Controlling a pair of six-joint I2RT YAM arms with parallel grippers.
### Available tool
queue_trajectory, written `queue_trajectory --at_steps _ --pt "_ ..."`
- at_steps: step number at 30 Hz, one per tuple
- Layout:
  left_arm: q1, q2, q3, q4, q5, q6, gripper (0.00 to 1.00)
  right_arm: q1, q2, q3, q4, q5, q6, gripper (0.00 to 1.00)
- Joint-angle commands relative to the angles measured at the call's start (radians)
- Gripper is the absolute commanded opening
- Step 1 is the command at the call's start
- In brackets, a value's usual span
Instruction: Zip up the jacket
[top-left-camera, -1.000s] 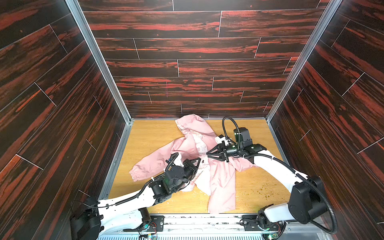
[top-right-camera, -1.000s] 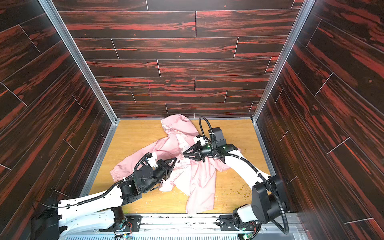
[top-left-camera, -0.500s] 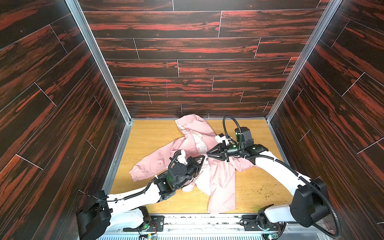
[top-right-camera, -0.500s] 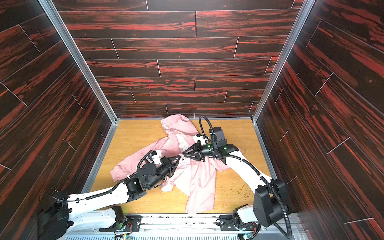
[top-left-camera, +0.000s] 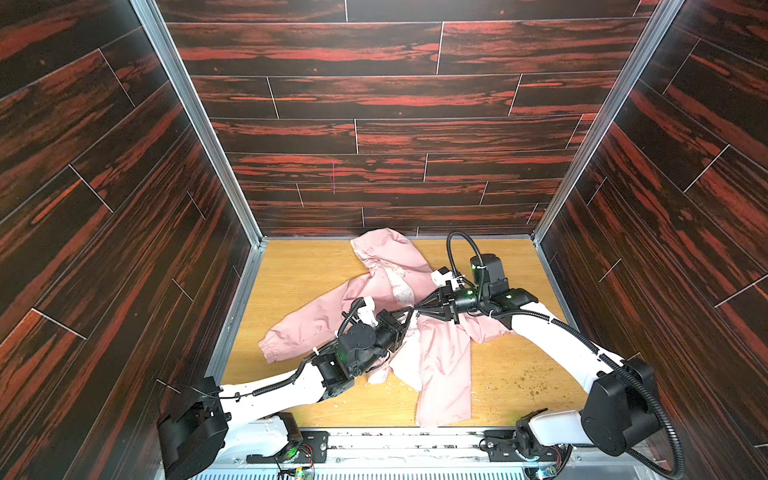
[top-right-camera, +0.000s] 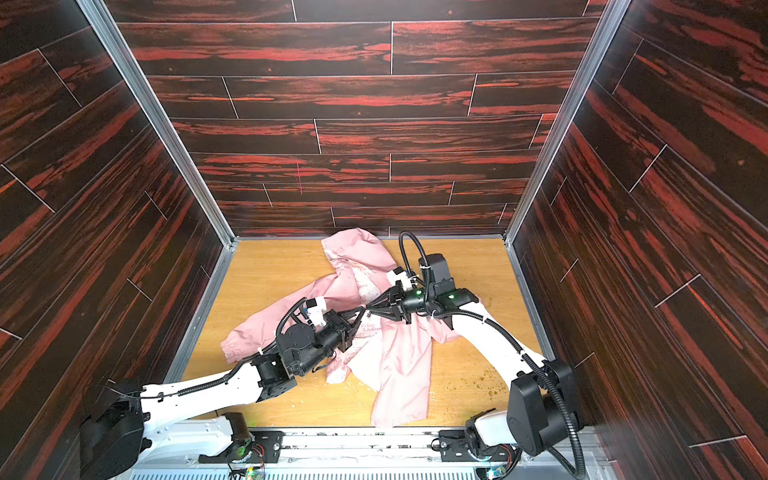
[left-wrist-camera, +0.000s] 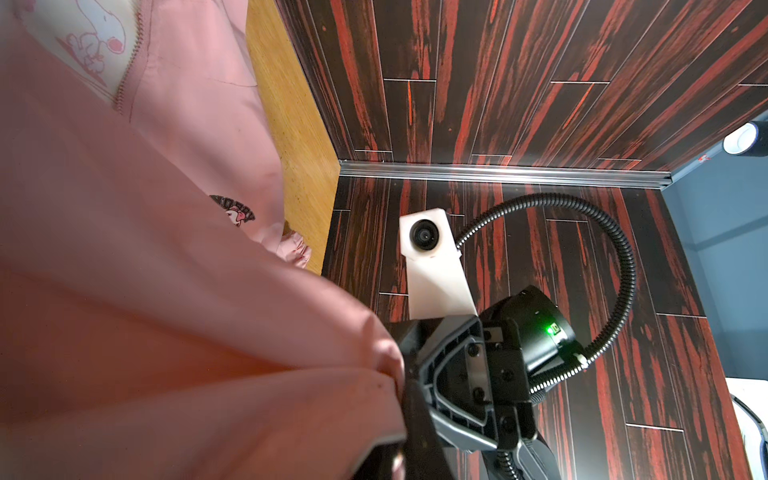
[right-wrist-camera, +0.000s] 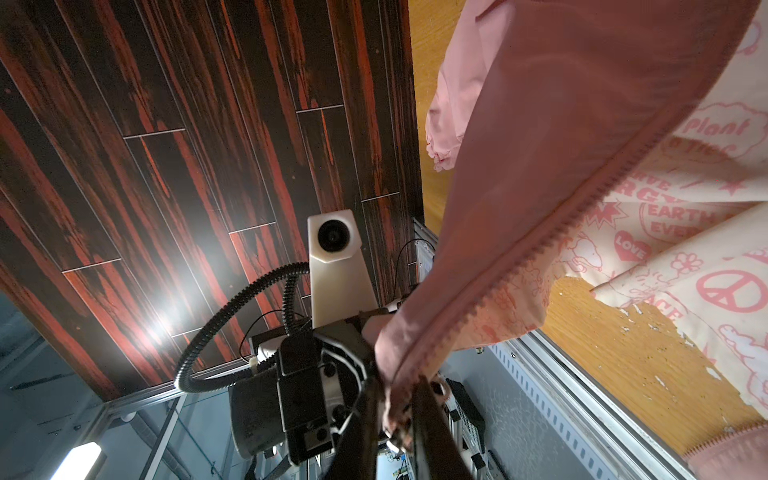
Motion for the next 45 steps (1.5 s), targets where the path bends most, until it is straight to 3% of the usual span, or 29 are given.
queue_trajectory --at_steps 1,13,26,39,45 --pt "0.006 0.006 0.035 0.06 0.006 -0.01 0.0 0.009 -0.047 0.017 -0.012 -0.019 -0.003 0.15" --pt "0.016 0.018 0.036 0.078 -0.001 -0.016 0.0 0.037 -0.064 -0.018 -0.017 -0.019 -0.002 0.11" --pt "0.017 0.041 0.044 0.096 0.004 -0.024 0.0 0.043 -0.066 -0.032 0.018 -0.016 0.023 0.2" --pt "0.019 0.07 0.048 0.124 0.011 -0.035 0.0 0.048 -0.082 -0.056 0.039 -0.022 0.032 0.16" --pt "0.018 0.082 0.044 0.136 0.009 -0.045 0.0 0.054 -0.084 -0.046 -0.014 -0.013 -0.02 0.14"
